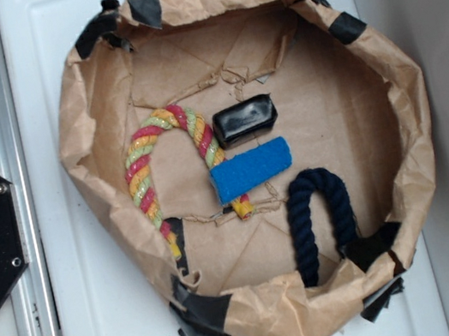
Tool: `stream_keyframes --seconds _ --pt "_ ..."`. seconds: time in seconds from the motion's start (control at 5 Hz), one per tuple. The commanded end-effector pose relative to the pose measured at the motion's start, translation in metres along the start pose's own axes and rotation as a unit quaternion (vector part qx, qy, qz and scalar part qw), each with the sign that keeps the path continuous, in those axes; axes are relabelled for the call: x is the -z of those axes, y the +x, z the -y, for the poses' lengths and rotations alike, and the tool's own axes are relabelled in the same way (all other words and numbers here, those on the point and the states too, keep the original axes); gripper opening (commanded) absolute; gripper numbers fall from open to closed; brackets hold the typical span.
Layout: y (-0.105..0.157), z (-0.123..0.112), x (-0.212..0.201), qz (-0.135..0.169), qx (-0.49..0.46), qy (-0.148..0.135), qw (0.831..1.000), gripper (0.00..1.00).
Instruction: Grab the blue sponge.
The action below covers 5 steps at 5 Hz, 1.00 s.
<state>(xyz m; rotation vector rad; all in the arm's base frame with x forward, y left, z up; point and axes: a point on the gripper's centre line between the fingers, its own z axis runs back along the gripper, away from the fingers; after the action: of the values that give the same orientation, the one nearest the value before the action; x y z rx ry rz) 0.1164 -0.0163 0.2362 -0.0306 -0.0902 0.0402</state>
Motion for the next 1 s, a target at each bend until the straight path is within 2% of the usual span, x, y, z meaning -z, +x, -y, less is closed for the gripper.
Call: stream_keyframes --seconds 0.0,0.2,0.4,0.6,0.8 --pt "0.000 0.000 0.000 0.000 0.000 0.000 1.000 1.00" --pt "0.049 -0.009 0.019 0.030 -0.089 -0.033 0.995 1.00" --pt "0.093 -0.023 0.058 0.068 -0.210 -0.027 0.975 1.00" --pt "0.128 -0.030 0.114 0.044 -0.279 -0.017 0.959 1.00" --pt "0.132 -0.018 0.169 -0.005 -0.263 -0.004 0.965 1.00"
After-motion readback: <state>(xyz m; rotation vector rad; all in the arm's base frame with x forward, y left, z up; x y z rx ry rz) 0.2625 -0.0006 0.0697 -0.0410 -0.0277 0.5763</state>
